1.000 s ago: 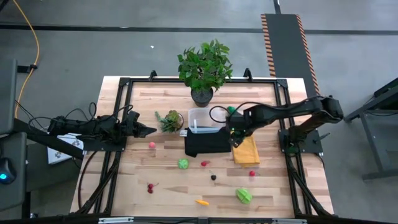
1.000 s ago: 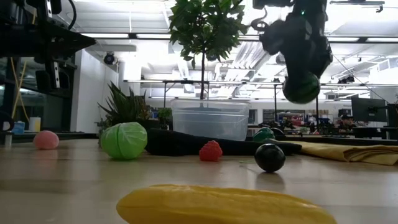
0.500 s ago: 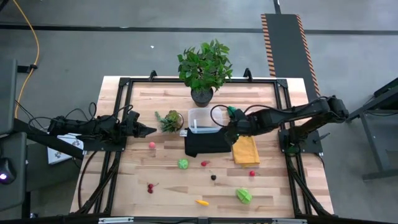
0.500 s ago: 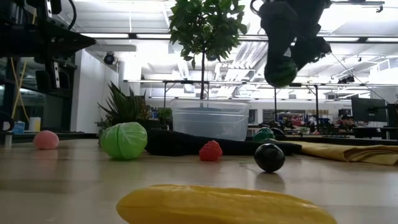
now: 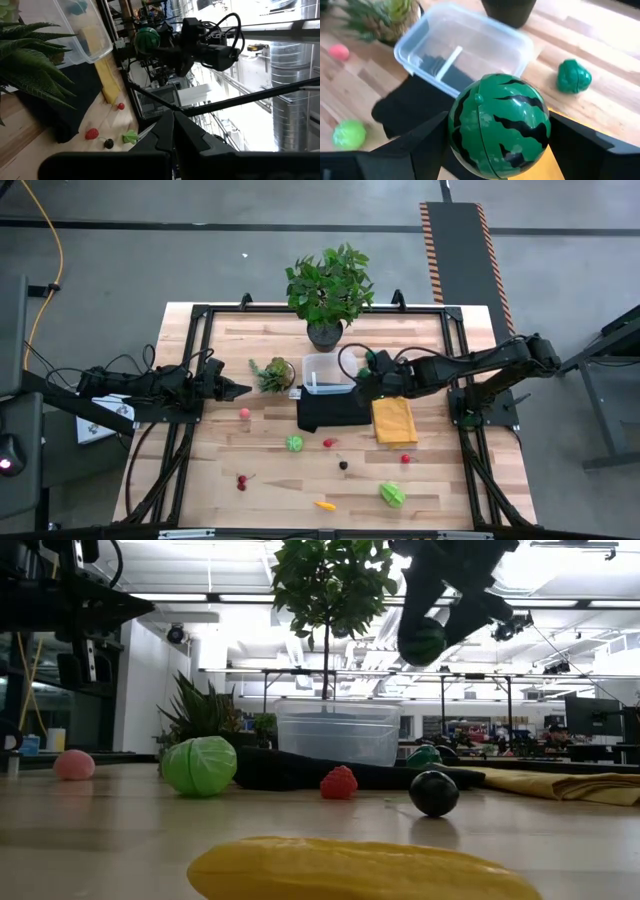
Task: Pick and placing Produce into tupperware
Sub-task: Put the watermelon into the transparent bin
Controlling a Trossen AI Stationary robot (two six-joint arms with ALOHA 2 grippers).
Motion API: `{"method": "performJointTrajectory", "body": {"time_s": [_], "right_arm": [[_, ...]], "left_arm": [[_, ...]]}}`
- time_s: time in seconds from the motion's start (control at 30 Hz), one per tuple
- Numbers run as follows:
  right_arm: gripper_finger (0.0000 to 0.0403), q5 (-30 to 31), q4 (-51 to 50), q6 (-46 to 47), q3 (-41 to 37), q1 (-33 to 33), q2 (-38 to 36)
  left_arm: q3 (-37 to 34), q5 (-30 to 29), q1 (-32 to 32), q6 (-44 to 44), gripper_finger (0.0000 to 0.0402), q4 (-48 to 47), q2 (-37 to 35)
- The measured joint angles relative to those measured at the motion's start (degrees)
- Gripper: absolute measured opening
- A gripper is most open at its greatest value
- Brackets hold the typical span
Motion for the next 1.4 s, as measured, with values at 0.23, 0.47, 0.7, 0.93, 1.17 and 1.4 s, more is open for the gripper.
{"method": "performJointTrajectory", "body": {"time_s": [0.23,0.47,0.7,0.93,1.17,1.4], "right_arm": [[0.0297,5.1,2.1,1.6,0.0,0.4,0.0],[0.0297,10.8,4.6,2.0,0.0,1.8,0.0],[0.0297,14.7,8.6,-0.9,0.0,2.3,0.0],[0.0297,15.0,12.3,-3.0,-0.2,0.8,1.1],[0.0297,17.8,14.8,-4.8,-0.2,0.2,5.0],[0.0297,19.1,18.3,-7.1,-0.2,-0.2,8.7]], "left_arm": [[0.0,0.0,0.0,0.4,0.0001,0.0,0.0],[0.0,0.0,0.0,1.4,0.0001,0.0,0.0],[0.0,0.0,0.0,1.5,0.0001,0.0,0.0],[0.0,0.0,0.0,2.5,0.0001,0.0,0.0],[0.0,0.4,0.0,3.0,0.0001,0.0,0.1],[0.0,0.9,0.0,2.8,0.0001,-0.1,0.1]]}}
